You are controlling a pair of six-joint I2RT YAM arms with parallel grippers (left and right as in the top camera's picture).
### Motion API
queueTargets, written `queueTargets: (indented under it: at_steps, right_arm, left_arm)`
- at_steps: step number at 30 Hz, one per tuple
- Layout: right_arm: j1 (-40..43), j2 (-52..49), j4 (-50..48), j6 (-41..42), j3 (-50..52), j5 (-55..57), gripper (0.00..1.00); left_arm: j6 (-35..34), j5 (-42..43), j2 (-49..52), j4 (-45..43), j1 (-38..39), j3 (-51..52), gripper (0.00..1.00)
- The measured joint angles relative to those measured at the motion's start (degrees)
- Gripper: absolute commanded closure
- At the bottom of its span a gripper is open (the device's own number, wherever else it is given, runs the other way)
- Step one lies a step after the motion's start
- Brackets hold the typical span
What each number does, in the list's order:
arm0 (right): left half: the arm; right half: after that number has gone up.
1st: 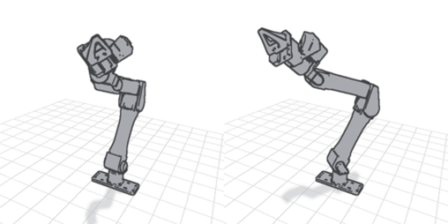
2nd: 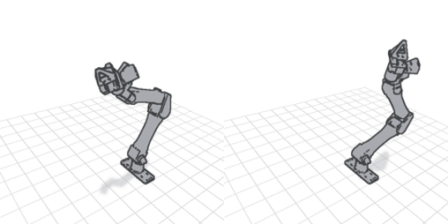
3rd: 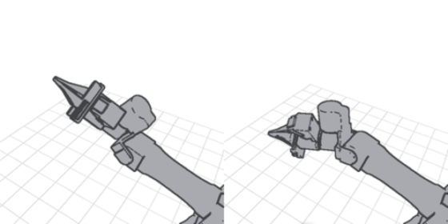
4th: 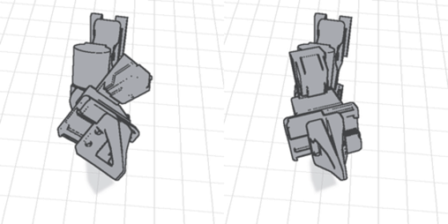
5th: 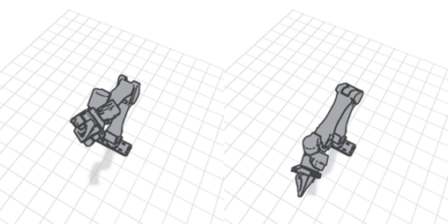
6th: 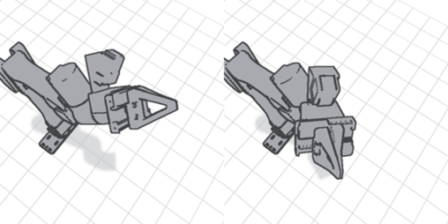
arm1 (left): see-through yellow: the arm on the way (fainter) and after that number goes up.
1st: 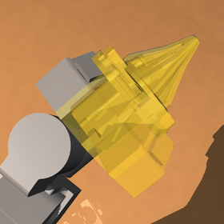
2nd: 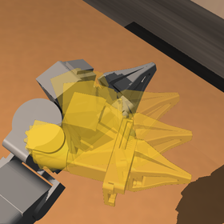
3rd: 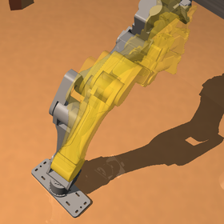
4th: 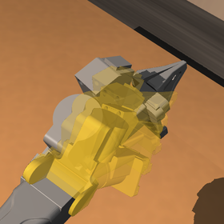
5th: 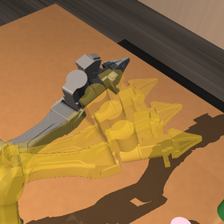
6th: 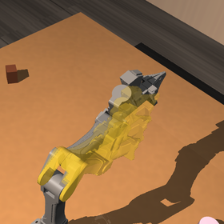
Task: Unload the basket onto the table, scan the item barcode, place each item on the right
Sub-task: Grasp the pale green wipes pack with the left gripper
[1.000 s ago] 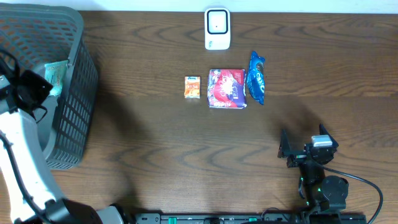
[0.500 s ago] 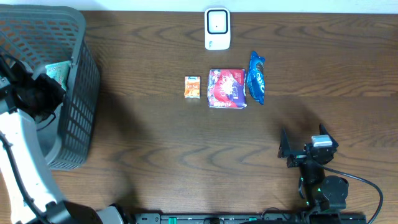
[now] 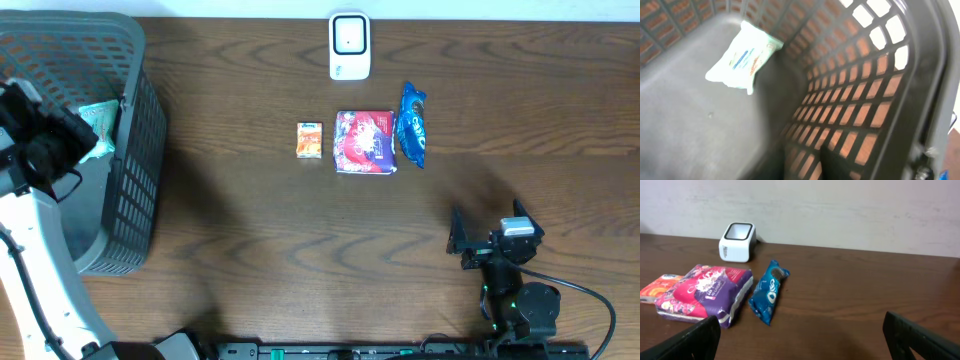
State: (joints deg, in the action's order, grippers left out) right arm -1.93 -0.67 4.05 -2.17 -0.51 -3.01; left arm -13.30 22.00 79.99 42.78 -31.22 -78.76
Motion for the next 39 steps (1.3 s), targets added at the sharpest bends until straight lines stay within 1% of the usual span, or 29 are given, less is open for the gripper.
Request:
queueTargets:
  at_steps: [1,3,6,7,9,11,12,15,16,18,20,21,22,23,27,29,30,31,32,39]
  right_arm:
    - [0.0,0.0,0.0,0.0,0.0,0.0,0.01]
    - [0.0,0.0,0.0,0.0,0.0,0.0,0.01]
    - [0.0,0.0,0.0,0.0,0.0,0.0,0.01]
    - [0.0,0.0,0.0,0.0,0.0,0.0,0.01]
    - [0.0,0.0,0.0,0.0,0.0,0.0,0.01]
    - [0.0,0.0,-0.02,0.0,0.0,0.0,0.01]
    - [0.0,0.0,-0.02,0.0,0.0,0.0,0.01]
    - [0.0,0.0,0.0,0.0,0.0,0.0,0.01]
    - [0.0,0.0,0.0,0.0,0.0,0.0,0.01]
    - [0.0,0.0,0.0,0.0,0.0,0.0,0.01]
    - [0.0,0.0,0.0,0.0,0.0,0.0,0.01]
    - [0.0,0.0,-0.02,0.0,0.0,-0.02,0.01]
    - [0.0,0.0,0.0,0.0,0.0,0.0,0.01]
    - [0.0,0.0,-0.02,0.0,0.0,0.0,0.01]
    - [0.0,0.0,-0.02,0.0,0.0,0.0,0.01]
    - [0.0,0.0,-0.02,0.0,0.0,0.0,0.01]
    - [0.0,0.0,-0.02,0.0,0.0,0.0,0.01]
    - [0.0,0.0,-0.02,0.0,0.0,0.0,0.01]
    - [0.0,0.0,-0.02,0.0,0.0,0.0,0.01]
    - [0.0,0.0,0.0,0.0,0.0,0.0,0.01]
  left_arm:
    - [0.04,0.02,0.24,-0.72,0.11,0.0,0.67]
    - [-0.04,0.0,1.07,-0.61,0.33,0.0,0.56]
    - [-0.04,-0.02,2.99,0.37,1.49,0.0,0.55]
    - [-0.13,0.02,3.82,0.7,2.14,0.0,0.56]
    - [-0.35,0.48,5.16,0.46,3.43,0.0,0.7]
    - [-0.42,1.33,5.6,0.46,4.07,0.0,0.78]
    - [-0.33,1.79,5.6,0.42,4.35,0.0,0.8]
    - [-0.15,2.4,5.51,0.26,5.05,0.0,0.8]
    - [-0.15,2.6,5.51,0.26,5.09,0.0,0.79]
    - [-0.11,2.78,5.46,0.28,5.09,0.0,0.75]
    - [0.02,2.82,5.29,0.2,5.09,0.0,0.74]
    - [0.04,2.91,5.11,0.11,5.09,0.0,0.69]
    - [0.04,3.02,4.94,-0.04,5.09,0.0,0.59]
    - [0.04,3.21,4.72,-0.39,5.09,0.0,0.54]
    - [0.13,3.45,4.26,-2.56,5.18,0.0,0.53]
    - [0.13,3.58,4.26,-3.23,5.29,0.0,0.73]
    - [0.13,3.61,4.26,-3.3,5.31,0.0,0.81]
    - [0.28,3.58,4.26,-3.23,5.38,0.0,0.88]
    - [0.35,3.67,4.26,-3.02,5.42,0.0,0.92]
    - [0.22,8.02,4.26,-1.38,5.46,0.0,0.92]
